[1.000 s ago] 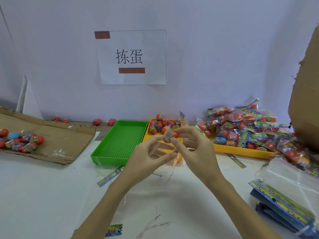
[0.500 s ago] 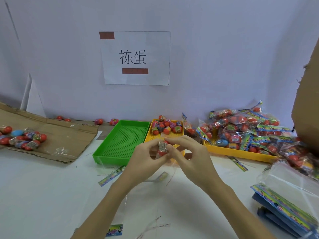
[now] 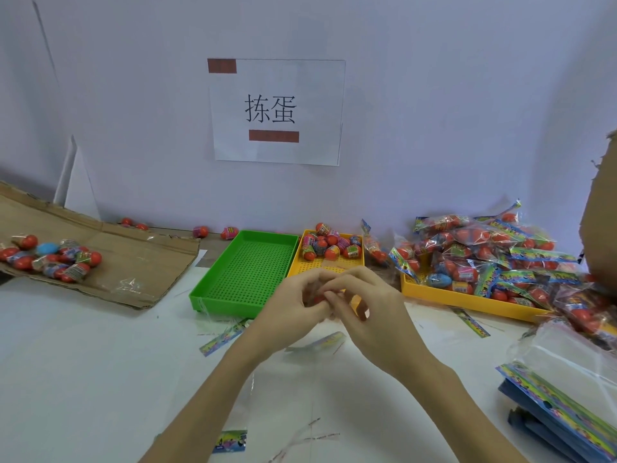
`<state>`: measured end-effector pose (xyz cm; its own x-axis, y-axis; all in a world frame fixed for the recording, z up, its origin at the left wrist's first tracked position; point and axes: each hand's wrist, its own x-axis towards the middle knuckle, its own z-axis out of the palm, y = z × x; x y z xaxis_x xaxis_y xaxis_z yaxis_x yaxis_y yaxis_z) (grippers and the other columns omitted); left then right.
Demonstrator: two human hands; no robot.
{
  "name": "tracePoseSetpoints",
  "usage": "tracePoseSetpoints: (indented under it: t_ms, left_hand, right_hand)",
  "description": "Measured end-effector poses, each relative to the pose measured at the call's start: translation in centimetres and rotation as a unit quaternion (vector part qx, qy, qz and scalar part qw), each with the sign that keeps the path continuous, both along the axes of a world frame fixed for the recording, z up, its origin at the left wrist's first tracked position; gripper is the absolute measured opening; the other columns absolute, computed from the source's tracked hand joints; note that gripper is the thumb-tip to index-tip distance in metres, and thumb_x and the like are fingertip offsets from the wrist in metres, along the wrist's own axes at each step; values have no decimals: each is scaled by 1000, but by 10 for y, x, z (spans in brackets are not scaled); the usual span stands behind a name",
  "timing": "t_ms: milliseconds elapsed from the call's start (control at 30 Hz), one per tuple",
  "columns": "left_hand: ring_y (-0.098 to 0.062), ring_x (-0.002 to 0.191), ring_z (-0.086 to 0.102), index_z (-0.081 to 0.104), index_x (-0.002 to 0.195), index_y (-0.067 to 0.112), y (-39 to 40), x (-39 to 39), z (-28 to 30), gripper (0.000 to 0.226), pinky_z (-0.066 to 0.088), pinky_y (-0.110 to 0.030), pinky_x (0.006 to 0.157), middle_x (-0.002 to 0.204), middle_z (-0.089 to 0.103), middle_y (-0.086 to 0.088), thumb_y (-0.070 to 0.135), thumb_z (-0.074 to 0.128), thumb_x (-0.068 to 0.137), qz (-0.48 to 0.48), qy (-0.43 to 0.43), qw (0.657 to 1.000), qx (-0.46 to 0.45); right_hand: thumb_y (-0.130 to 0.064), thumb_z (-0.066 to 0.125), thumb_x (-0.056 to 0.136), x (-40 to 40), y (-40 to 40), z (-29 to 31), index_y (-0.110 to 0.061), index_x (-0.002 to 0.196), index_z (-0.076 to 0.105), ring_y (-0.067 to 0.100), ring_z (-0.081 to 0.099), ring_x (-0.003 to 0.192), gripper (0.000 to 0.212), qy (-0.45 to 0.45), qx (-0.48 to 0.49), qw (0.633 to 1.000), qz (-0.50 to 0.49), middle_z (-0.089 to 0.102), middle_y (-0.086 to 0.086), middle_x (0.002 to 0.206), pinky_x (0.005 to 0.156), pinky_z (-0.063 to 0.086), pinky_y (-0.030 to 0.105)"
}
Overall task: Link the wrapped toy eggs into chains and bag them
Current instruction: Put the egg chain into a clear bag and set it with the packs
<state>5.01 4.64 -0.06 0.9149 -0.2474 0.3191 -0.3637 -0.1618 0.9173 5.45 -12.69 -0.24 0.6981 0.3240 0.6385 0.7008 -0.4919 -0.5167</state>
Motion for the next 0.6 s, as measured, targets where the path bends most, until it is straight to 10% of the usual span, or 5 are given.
tracePoseSetpoints:
  t_ms: [133,400,600]
  left_hand:
    - [-12,59,53,72,108,9,3,3,-2,24,43,-28,55,77,65,-13,-9,62,95,5,-2,1000,8]
    - [-14,54,55,72,108,15,10,11,-5,8,43,-23,51,69,69,2,15,70,100,107,-18,994,-28]
    - [-20,74,76,63,118,14,21,16,-5,22,56,-26,56,95,80,-5,18,71,99,152,64,970,-180]
  right_hand:
    - [-22,63,101,-3,3,-2,-23,103,74,16,64,87,11,76,20,996,43,69,-15,95,64,51,34]
    - [-5,58,101,9,1,3,-24,115,67,6,67,99,25,55,138,988,-39,70,-16,100,73,53,16]
    - [-3,55,102,60,3,-5,-16,111,71,2,57,100,23,84,0,988,-128,68,-7,111,91,50,15]
